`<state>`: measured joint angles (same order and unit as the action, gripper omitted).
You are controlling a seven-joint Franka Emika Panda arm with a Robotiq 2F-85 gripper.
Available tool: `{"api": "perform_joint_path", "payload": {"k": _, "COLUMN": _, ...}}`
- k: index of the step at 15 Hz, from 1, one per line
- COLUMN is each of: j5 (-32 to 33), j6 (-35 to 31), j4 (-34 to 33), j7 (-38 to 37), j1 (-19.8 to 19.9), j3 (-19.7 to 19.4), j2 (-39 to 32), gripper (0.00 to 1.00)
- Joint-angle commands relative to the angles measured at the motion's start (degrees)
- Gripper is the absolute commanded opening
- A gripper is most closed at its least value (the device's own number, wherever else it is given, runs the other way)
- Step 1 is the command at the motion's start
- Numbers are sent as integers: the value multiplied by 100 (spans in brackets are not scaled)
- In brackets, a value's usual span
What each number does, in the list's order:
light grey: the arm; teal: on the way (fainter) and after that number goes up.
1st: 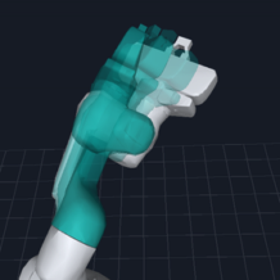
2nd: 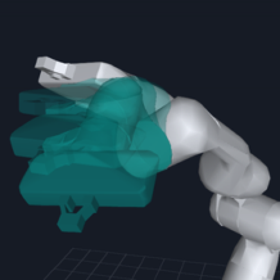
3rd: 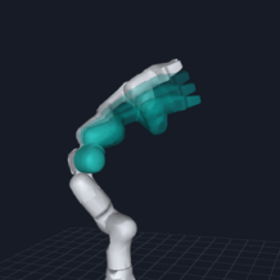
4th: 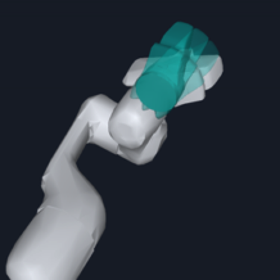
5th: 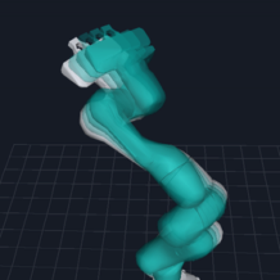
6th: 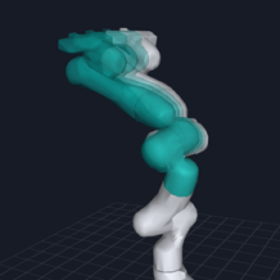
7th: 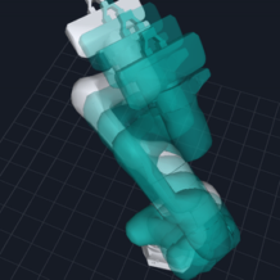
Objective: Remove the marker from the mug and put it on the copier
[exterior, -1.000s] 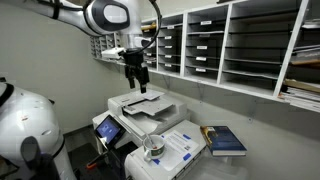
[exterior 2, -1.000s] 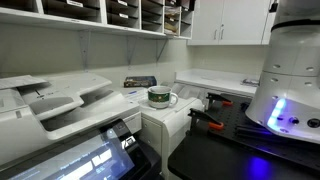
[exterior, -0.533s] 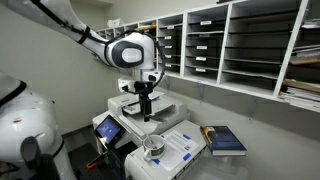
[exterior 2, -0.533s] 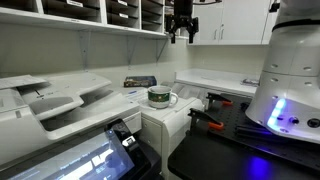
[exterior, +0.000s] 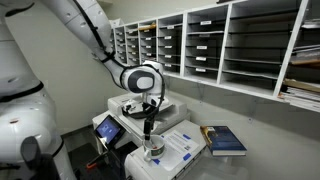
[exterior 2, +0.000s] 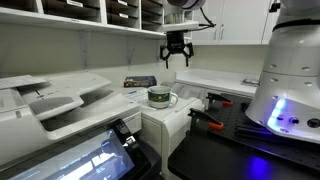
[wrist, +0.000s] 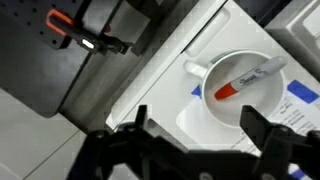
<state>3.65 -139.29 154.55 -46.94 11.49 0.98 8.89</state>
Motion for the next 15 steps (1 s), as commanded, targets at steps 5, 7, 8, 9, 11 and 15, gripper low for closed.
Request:
{"api": "perform_joint_path", "payload": {"k": 5, "j5": -134, "j6": 70, "j4": -1090, "j7": -2504, "j1": -439, "j3": -257, "j2": -1568, "gripper": 100}}
{"api": "perform_joint_path", "payload": {"k": 7, "j5": -414, "j6": 129, "j4": -1287, "j7": -2807, "j1": -630, "j3": -315, "j2": -1856, "gripper": 100}}
{"api": "perform_joint_path", "payload": {"k": 8, "j5": -568, "j6": 119, "j4": -1361, "j7": -2837, "j1": -714, "j3": -325, "j2": -1996, "gripper": 100}}
{"api": "perform_joint_path", "payload": {"k": 9, "j5": -700, "j6": 83, "j4": -1424, "j7": -2851, "j1": -795, "j3": -332, "j2": -2118, "gripper": 99}}
{"api": "perform_joint_path", "payload": {"k": 11, "j5": -955, "j6": 55, "j4": -1526, "j7": -2790, "j1": -919, "j3": -351, "j2": -2301, "gripper": 96}}
{"api": "perform_joint_path", "payload": {"k": 15, "j5": -1126, "j6": -103, "j4": -1681, "j7": -2622, "j1": -1023, "j3": -460, "j2": -2524, "gripper": 88}}
